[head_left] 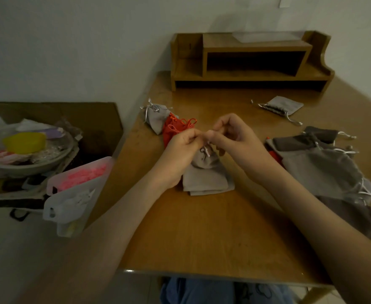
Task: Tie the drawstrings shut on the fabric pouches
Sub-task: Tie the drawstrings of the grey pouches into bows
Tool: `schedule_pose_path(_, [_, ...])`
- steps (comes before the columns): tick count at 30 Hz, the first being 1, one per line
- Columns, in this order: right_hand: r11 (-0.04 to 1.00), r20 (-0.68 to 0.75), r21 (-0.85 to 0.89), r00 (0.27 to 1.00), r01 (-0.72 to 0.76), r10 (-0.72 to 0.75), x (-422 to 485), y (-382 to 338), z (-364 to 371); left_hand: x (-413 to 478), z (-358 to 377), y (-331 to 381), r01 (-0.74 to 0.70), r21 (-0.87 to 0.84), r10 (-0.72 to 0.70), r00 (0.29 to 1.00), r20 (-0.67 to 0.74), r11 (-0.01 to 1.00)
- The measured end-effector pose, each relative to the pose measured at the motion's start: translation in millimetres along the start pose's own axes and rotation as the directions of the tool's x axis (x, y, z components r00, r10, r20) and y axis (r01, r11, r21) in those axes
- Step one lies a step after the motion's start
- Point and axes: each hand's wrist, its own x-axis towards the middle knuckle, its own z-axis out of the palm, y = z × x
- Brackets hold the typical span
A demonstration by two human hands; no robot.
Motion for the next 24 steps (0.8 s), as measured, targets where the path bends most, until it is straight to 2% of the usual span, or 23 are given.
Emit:
schedule_pose_path(3, [0.985, 0.063, -0.150, 0.994, -0.082, 0.092, 1.2, 0.1, 0.6, -0.2, -1.5, -0.3, 0.016, -0.063, -0.016, 1.000, 0.001, 0.998])
schedule_pose_path(6, [0.964, 0.064, -0.253, 0.993, -0.084, 0.103, 0.6, 1.4, 0.8, -1.1, -1.5, -0.2, -0.015, -0.060, 0.016, 1.000, 0.009, 0.998])
schedule_pose_path(12, [0.971, 0.046, -0.233, 0.996, -0.058, 0.070, -0.1, -2.1, -0.9, -2.4, -2.1, 1.7, -0.056, -0.026, 0.055, 0.998, -0.036, 0.998])
schedule_pose_path(17, [0.964, 0.033, -0.264, 0.999, -0.026, 0.036, 1.2, -1.6, -1.8, -1.9, -2.7, -0.1, -0.077, 0.068, 0.083, 0.992, -0.091, 0.995])
schedule_pose_path(24, [0.972, 0.153, -0.217, 0.980, -0.089, 0.124, 0.0, -3.7, -7.7, -5.6, -3.2, 6.1, -0.125, 0.077, 0.131, 0.989, -0.074, 0.989])
